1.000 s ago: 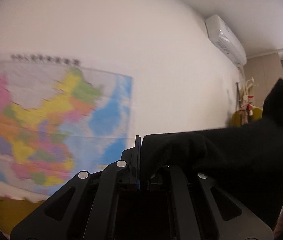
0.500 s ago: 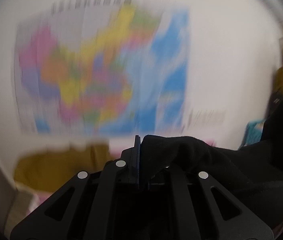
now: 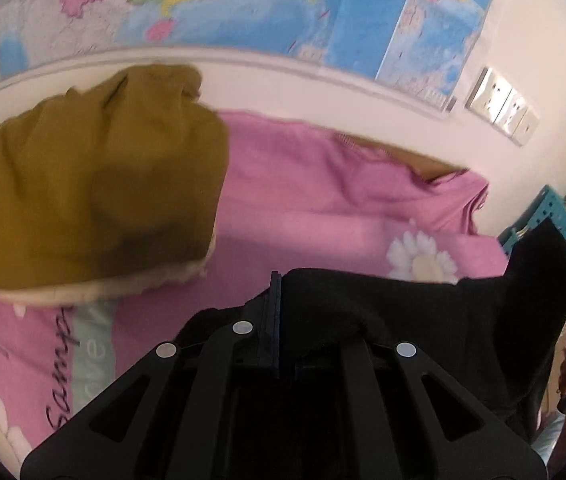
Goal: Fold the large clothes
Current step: 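Raise the black coat high with both grippers, letting it hang open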
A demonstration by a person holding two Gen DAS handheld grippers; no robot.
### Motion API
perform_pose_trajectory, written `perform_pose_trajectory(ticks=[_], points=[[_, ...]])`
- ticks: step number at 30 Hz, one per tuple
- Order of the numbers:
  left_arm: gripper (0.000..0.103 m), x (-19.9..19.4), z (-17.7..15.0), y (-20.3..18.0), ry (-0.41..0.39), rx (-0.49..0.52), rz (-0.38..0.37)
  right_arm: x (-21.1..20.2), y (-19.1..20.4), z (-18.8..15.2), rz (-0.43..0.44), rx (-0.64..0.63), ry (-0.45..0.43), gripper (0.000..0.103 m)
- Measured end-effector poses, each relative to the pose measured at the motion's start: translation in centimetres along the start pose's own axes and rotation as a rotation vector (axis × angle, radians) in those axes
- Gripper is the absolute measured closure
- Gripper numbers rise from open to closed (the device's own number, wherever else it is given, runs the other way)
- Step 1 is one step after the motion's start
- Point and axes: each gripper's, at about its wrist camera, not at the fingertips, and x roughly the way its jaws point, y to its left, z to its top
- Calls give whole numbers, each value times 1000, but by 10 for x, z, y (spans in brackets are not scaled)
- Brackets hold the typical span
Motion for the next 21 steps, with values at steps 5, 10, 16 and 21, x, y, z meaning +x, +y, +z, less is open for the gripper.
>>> perform_pose_trajectory(ticks=[5,10,16,21], points=[[82,47,19,-4,139,-2,1,34,-50,15,-116,127,74,69],[50,83,6,-5,251,66,106,46,-78,2,-130,211,90,40],[15,22,-2,1,143,130,-46,5,-42,3,-290,-12,4,22],[5,-32,-26,-23,64,298,-218,-1,-22,10,-312,-196,-43,7]])
